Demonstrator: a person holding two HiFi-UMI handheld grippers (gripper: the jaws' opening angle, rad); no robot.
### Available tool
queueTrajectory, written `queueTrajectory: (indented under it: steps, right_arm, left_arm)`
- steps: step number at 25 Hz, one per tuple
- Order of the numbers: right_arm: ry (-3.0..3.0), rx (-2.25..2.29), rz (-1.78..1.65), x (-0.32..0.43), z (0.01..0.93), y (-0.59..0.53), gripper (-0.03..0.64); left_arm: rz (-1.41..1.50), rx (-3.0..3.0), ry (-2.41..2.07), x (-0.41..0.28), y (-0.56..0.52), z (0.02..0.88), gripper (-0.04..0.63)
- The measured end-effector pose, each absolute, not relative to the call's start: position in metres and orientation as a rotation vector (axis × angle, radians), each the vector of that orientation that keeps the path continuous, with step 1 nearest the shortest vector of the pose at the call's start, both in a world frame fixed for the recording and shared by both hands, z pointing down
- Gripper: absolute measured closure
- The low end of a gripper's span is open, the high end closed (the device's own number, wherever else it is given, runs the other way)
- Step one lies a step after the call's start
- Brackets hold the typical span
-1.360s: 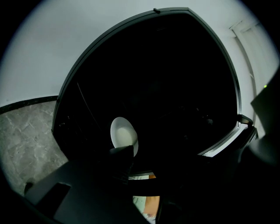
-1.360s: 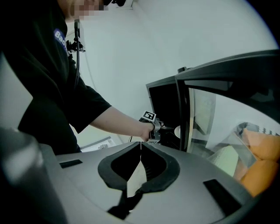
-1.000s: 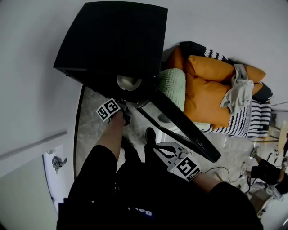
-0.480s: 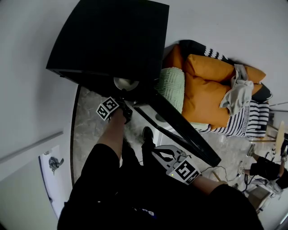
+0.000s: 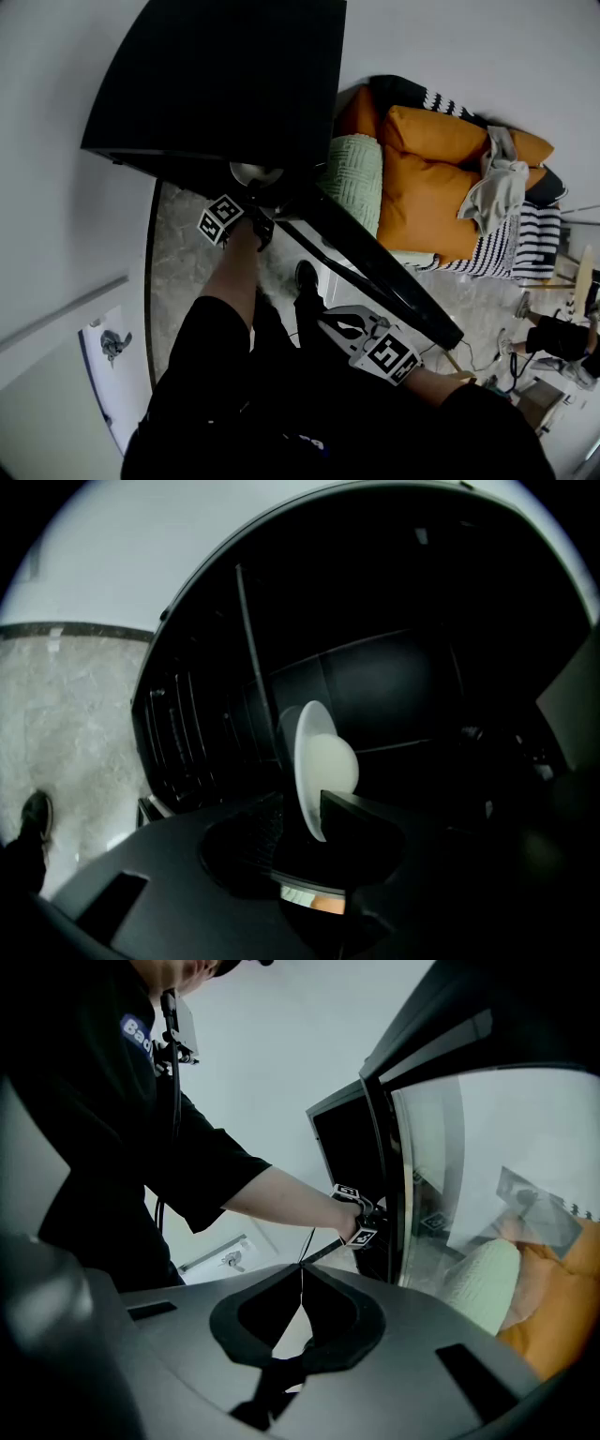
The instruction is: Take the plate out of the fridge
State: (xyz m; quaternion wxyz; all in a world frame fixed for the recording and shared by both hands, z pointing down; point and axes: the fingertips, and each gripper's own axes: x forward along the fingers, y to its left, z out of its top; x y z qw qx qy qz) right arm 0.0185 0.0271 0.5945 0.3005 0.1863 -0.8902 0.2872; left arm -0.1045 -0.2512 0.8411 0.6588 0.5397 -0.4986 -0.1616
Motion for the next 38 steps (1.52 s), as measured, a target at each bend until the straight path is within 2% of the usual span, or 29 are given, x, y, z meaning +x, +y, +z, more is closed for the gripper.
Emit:
queueTrajectory:
  steps: [18,24,38]
  right_arm:
    - [-2.323,0.495,0.827,0.013,0.602,0.028,0.606]
    - [-2.319,0.506,0.824,0.011,0.602,0.025,0.606]
    - [-2.341,0.515,0.812,0.011,0.596,0.021,0.606]
  left_arm:
    - [-0.37,1.148,-1.064,-0.109,-0.243,0.848,0.488]
    - [-0.371,1.125,-1.064,-0.109,-0.244,0.843,0.552]
    - [-0.415,1.081,-1.064,-0.114,-0.23,0.84,0.565]
